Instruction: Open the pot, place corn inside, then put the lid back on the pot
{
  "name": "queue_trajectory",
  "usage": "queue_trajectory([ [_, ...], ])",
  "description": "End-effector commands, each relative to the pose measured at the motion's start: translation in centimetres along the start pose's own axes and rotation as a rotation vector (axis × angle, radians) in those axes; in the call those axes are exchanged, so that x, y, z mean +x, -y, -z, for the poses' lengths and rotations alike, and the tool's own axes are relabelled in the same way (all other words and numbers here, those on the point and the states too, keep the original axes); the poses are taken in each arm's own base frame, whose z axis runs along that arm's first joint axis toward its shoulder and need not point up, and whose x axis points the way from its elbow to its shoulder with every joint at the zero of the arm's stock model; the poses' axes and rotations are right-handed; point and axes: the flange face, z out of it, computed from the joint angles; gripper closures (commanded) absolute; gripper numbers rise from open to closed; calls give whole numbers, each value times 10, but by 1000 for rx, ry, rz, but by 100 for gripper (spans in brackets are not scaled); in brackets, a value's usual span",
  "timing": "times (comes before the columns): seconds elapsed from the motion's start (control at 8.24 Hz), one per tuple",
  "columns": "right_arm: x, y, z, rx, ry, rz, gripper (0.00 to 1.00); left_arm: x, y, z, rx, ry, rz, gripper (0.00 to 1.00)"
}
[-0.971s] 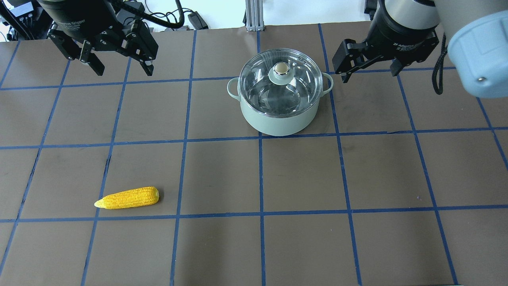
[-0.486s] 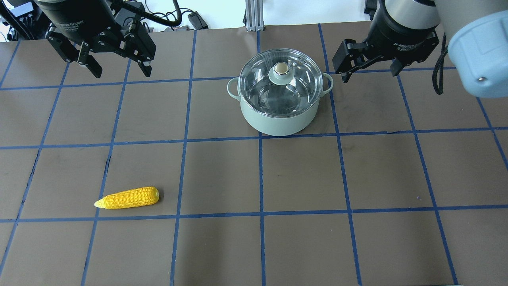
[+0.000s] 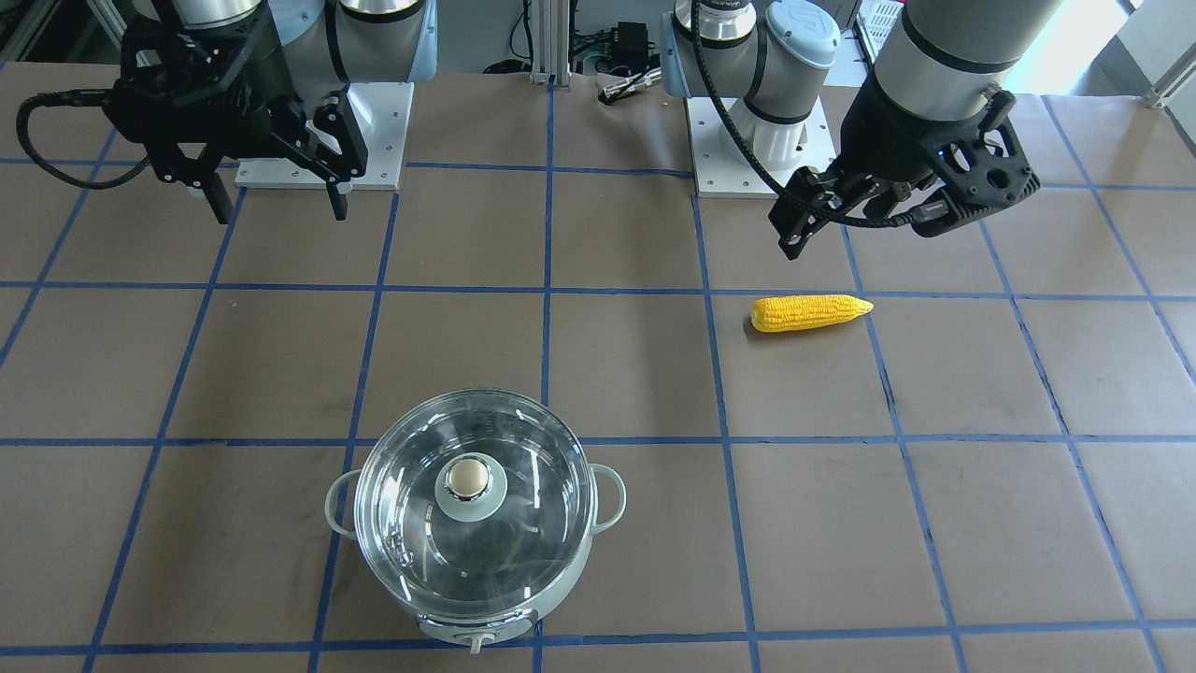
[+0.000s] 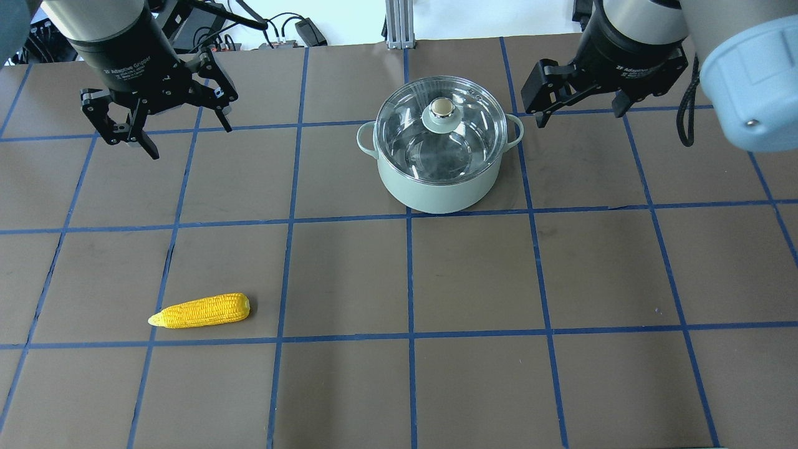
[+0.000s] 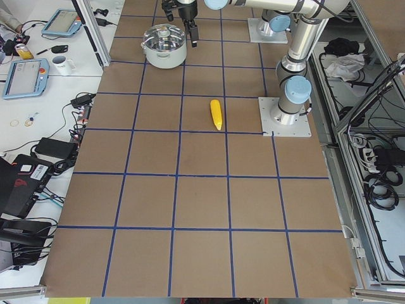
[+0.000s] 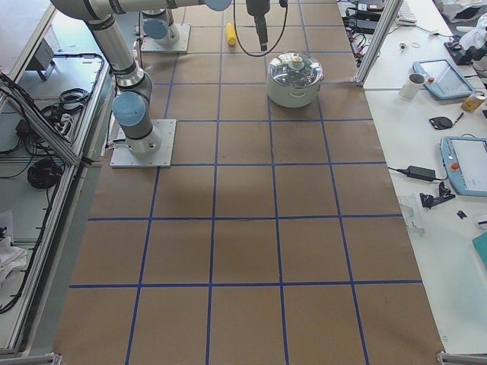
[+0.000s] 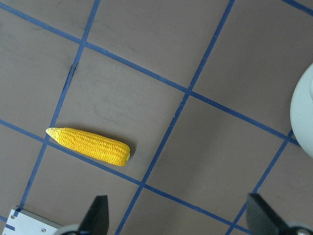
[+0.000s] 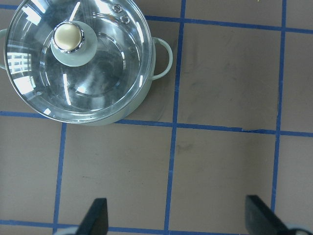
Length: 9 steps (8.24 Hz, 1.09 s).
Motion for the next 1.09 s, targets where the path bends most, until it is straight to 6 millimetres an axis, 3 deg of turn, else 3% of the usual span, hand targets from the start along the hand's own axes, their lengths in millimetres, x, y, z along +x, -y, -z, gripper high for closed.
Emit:
queue_trajectory([
  [0.0,4,41,-18,18,-44,-2,0,-8,9,-18,30,-30,255,0],
  [0.12,-2,71,-24,24,-30,-35,0,-8,8,-38,39,-38,356,0],
  [0.24,-27,87,-39,55,-3,-84,0,-9,3,-48,57,-53,438,0],
  [0.36,-63,101,-70,89,10,-50,0,-12,-2,-50,58,-52,452,0],
  [0.49,-86,120,-113,106,23,-75,0,-15,-6,-53,47,-28,489,0],
  [0.61,-107,134,-156,122,35,-106,0,-17,-8,-64,16,-10,655,0],
  [0.97,-127,129,-201,74,34,-118,0,-57,-8,-90,-24,22,816,0],
])
